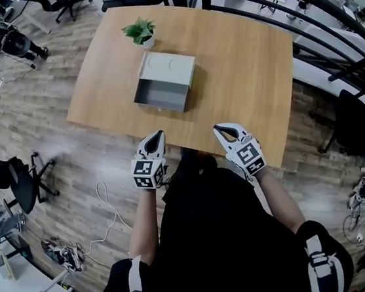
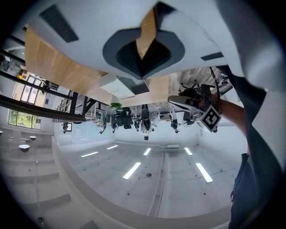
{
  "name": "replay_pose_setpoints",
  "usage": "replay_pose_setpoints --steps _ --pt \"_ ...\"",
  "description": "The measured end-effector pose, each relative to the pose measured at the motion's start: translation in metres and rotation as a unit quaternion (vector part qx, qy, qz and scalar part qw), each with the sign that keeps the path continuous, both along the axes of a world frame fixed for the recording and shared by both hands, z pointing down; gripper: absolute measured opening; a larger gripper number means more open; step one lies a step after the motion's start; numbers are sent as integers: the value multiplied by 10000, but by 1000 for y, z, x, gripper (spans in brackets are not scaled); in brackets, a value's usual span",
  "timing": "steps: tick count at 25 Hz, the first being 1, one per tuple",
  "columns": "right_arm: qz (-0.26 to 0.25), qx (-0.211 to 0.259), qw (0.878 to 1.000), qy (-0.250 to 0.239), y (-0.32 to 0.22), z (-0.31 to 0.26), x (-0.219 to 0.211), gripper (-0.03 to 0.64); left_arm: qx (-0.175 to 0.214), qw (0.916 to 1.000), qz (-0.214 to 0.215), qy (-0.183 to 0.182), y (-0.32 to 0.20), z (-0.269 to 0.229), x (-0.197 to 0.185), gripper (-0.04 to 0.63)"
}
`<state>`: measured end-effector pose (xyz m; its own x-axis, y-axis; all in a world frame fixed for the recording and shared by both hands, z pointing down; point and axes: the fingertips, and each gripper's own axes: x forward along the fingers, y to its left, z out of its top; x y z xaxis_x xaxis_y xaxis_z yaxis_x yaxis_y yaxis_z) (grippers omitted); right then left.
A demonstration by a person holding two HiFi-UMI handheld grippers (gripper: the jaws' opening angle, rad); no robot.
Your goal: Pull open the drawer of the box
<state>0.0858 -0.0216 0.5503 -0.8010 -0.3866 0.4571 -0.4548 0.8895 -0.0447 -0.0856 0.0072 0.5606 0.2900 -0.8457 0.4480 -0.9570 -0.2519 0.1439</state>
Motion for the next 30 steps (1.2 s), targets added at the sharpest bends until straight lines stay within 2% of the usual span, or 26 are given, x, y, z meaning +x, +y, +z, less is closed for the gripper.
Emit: replay_pose_setpoints --steps 7,11,30 --pt "-229 -25 9997 -84 12 1 12 25 257 9995 -109 -119 18 -21 26 23" --pt "-364 -15 9993 -29 18 8 19 25 271 9993 -151 -186 29 -21 37 23" --pt "-436 118 9989 -116 16 -3 18 25 353 9987 -323 -175 44 -25 46 23"
